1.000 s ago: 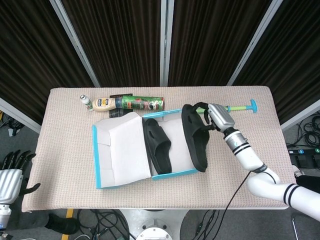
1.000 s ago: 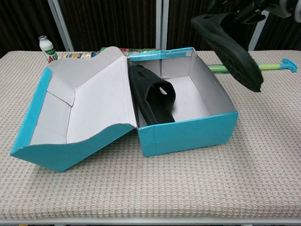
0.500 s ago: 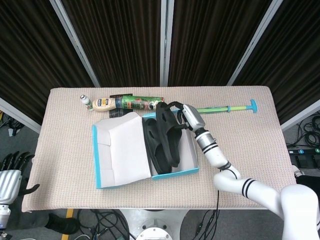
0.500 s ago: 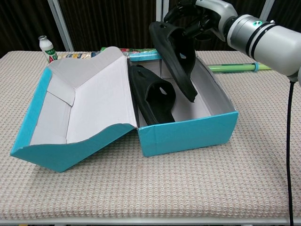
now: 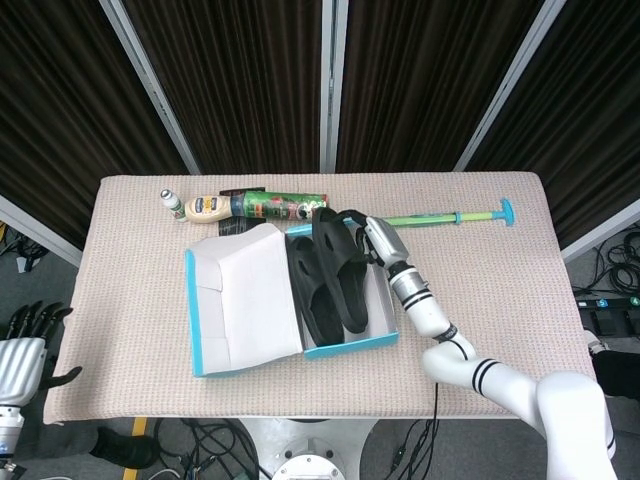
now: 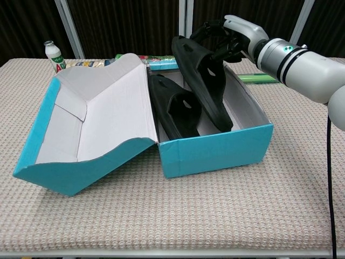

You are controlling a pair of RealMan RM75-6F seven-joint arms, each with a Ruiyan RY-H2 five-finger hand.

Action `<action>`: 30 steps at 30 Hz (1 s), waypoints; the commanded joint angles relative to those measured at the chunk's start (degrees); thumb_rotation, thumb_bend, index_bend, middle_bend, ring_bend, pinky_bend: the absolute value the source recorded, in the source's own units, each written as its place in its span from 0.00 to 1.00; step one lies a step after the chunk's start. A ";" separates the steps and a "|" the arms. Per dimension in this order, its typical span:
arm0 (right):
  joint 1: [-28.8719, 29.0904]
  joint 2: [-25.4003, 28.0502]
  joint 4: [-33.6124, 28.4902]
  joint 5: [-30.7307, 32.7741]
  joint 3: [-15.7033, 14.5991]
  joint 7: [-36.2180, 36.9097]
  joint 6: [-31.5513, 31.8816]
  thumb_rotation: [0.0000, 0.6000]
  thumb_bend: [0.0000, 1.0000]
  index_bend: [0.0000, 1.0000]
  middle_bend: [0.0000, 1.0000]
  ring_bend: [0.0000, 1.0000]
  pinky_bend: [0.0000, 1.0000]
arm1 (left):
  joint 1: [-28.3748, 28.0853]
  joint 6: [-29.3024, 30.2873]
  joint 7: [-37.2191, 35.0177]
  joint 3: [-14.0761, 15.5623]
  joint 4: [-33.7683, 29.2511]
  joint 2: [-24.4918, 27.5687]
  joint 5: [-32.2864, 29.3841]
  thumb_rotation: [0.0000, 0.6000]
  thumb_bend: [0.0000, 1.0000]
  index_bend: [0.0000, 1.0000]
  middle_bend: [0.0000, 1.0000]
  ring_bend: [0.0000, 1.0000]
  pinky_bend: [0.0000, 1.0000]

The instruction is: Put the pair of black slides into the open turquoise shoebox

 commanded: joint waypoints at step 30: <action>-4.22 12.65 -15.34 -0.70 -5.47 -11.34 -4.47 1.00 0.27 0.00 0.00 0.56 0.95 | -0.39 0.02 -0.64 0.09 0.79 -0.49 0.58 1.00 0.03 0.17 0.10 0.01 0.02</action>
